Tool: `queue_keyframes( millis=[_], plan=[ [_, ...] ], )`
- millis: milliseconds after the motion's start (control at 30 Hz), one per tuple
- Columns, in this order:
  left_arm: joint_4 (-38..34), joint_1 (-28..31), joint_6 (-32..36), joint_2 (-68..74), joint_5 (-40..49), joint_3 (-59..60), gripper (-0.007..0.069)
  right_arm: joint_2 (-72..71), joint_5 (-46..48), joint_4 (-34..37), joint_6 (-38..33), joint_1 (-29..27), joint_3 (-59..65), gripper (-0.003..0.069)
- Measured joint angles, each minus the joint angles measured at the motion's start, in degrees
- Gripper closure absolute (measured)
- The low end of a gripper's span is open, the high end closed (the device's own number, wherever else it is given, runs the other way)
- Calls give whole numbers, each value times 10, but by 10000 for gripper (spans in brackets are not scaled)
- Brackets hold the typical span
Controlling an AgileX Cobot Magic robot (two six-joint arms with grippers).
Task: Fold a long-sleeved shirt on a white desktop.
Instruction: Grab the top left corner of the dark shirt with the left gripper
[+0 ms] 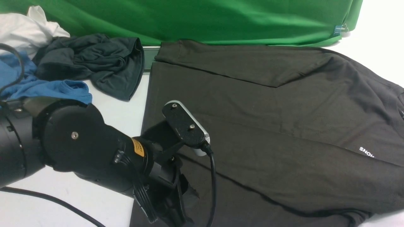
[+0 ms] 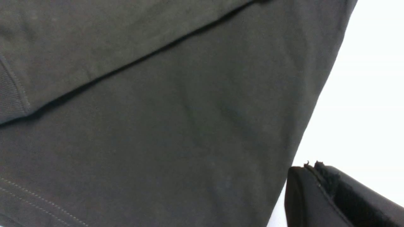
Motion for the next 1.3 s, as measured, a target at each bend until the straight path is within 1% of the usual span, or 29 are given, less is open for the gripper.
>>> queue_keyframes(
  millis=[33,67,167,200,300,400,533,567,600,667,733,767,800,833,867,933,967,1000,1033,1067,1100,1200,1300],
  plan=[
    [-3,0,0,0,0,0,606,-6,-1,26,-20,30,3,386],
    [-5,0,0,0,0,0,606,-6,-7,41,-37,53,4,435],
    [-1,2,-10,1,3,-7,606,4,-50,73,-87,121,-4,556],
    [3,6,-18,1,6,-16,606,11,-59,78,-95,134,-16,572],
    [15,33,-45,3,8,-58,606,60,-63,87,-132,153,-71,590],
    [16,69,-59,9,18,-111,606,129,-57,90,-177,151,-156,591],
    [21,104,-57,16,23,-150,606,237,-2,113,-218,134,-299,582],
    [28,113,-57,19,23,-152,606,275,32,123,-230,128,-360,575],
    [29,115,-57,19,23,-152,606,281,32,125,-232,127,-360,573],
    [43,129,-57,22,38,-152,606,369,103,133,-241,114,-485,542],
    [50,133,-47,20,49,-150,606,427,142,134,-245,108,-576,498],
    [51,133,-44,18,49,-149,606,443,153,134,-245,108,-603,476],
    [51,133,-43,16,48,-147,606,454,156,134,-245,107,-621,470],
    [49,133,-40,10,44,-140,606,492,168,135,-244,106,-693,409],
    [49,133,-39,8,43,-138,606,502,169,136,-243,106,-710,402],
    [48,133,-33,3,41,-124,606,562,174,136,-243,104,-825,310],
    [48,133,-32,3,41,-122,606,572,174,137,-242,104,-834,297],
    [48,133,-26,2,41,-114,606,613,166,137,-238,102,-911,246],
    [48,133,-25,2,41,-113,606,618,163,137,-237,102,-919,240],
    [46,133,-14,1,40,-107,606,659,143,138,-230,97,-973,199],
    [45,133,-7,1,40,-103,606,674,130,138,-227,95,-993,179],
    [42,133,4,1,42,-96,606,715,71,139,-217,82,-1026,144],
    [41,133,13,1,41,-96,606,746,23,139,-213,68,-1030,134]
  ],
)
